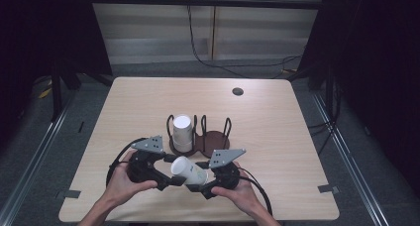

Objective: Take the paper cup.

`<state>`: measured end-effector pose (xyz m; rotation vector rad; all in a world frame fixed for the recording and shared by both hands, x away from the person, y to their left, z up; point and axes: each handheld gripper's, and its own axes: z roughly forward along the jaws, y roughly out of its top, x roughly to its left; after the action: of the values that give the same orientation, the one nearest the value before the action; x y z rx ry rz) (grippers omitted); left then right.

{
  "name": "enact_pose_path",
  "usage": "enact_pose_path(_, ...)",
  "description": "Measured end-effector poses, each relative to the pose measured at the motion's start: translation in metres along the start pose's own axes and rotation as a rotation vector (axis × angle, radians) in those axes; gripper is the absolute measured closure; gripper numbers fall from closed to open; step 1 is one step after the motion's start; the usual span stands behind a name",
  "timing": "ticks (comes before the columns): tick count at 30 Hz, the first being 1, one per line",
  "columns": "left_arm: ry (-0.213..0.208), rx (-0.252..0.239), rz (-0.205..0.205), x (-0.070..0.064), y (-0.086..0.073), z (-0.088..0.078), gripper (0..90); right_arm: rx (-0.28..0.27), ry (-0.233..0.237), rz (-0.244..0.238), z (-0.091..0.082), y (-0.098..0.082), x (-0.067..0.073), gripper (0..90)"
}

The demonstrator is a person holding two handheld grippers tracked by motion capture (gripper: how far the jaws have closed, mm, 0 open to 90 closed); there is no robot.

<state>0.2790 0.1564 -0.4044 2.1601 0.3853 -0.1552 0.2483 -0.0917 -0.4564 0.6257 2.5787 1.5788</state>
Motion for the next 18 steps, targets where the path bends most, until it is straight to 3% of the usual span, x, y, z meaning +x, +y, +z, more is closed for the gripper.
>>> enact_pose_path(12, 0.032, -0.012, -0.011, 0.005, -0.004, -0.006, 19.1, 0.004, 0.004, 0.012, -0.006, 0.001, -0.003, 27.2)
enact_pose_path(15, 0.049, -0.016, 0.019, 0.003, -0.005, -0.008, 19.8, 0.000, 0.011, 0.010, -0.009, 0.002, -0.004, 27.2)
enact_pose_path(18, 0.048, -0.013, 0.021, 0.002, -0.004, -0.009, 19.0, -0.008, 0.007, 0.012, -0.014, 0.004, -0.005, 27.3)
